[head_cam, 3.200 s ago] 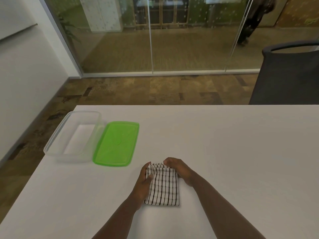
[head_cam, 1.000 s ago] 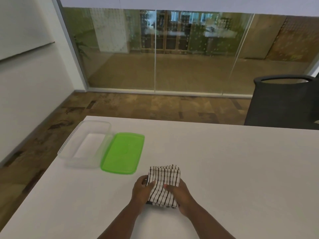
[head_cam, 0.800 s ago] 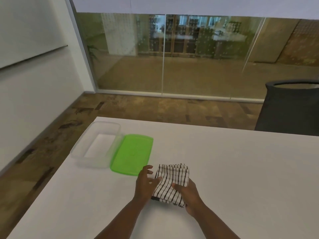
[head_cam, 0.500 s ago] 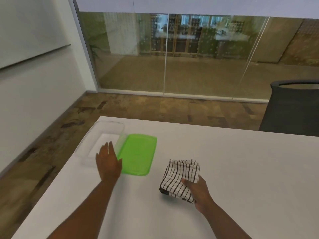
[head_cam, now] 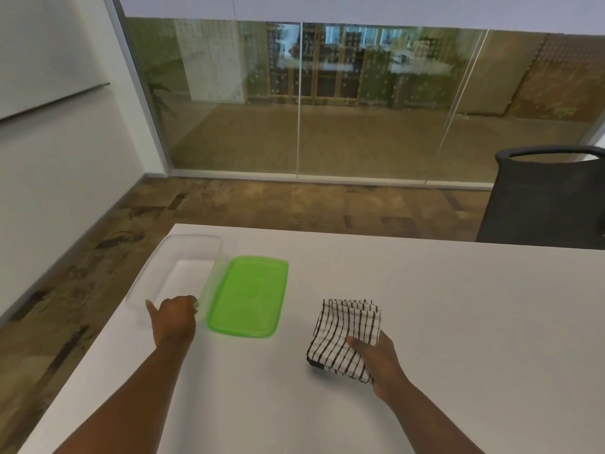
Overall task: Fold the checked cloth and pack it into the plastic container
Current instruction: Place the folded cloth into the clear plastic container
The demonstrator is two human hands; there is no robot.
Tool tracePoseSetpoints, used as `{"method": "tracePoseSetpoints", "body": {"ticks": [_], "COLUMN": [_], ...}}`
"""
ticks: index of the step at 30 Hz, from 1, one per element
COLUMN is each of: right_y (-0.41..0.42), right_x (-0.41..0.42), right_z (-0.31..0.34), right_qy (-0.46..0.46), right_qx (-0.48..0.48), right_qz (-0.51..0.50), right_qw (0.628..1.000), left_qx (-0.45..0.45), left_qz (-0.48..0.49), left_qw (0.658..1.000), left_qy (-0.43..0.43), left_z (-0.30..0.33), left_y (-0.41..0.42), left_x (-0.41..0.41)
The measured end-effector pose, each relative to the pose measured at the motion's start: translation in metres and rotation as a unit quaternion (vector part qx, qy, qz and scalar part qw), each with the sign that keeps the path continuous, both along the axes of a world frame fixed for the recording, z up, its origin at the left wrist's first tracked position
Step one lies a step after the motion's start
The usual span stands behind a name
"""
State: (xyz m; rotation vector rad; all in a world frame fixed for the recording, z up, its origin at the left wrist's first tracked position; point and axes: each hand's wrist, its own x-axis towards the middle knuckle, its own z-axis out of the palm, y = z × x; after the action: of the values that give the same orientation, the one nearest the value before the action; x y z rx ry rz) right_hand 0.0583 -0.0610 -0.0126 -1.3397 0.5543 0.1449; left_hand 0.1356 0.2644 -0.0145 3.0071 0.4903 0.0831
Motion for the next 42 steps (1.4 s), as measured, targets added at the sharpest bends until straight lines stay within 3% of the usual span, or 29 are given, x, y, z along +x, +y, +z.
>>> {"method": "tracePoseSetpoints", "body": {"ticks": [9, 16, 19, 26, 34, 42], "right_y": [-0.004, -0.019, -0.03, -0.062, -0.091, -0.096], "right_x": [-0.005, -0.014, -0.018, -0.03, -0.035, -0.026], "right_z": [0.016, 0.042, 0.054, 0.077, 0.084, 0.075], "right_qy": [-0.02, -0.071, -0.092, -0.112, -0.11, -0.077], "right_qx": [-0.003, -0.036, -0.051, -0.066, -0.074, -0.056], "right_qz": [-0.036, -0.079, -0.104, -0.161, -0.126, -0.126], "right_qw": [0.999, 0.994, 0.989, 0.978, 0.983, 0.987], "left_qx": [0.06, -0.014, 0.015, 0.07, 0.071, 0.052], "left_qz": [-0.054, -0.178, -0.281, -0.394, -0.445, -0.446], "left_qw": [0.992, 0.978, 0.949, 0.913, 0.892, 0.893], "left_qy": [-0.102, -0.111, -0.14, -0.076, -0.031, -0.028], "left_z": [0.043, 0.07, 0.073, 0.051, 0.026, 0.012], "left_y": [-0.02, -0.089, -0.131, -0.203, -0.248, -0.271], "left_x": [0.0, -0.027, -0.055, -0.1, -0.129, -0.123]}}
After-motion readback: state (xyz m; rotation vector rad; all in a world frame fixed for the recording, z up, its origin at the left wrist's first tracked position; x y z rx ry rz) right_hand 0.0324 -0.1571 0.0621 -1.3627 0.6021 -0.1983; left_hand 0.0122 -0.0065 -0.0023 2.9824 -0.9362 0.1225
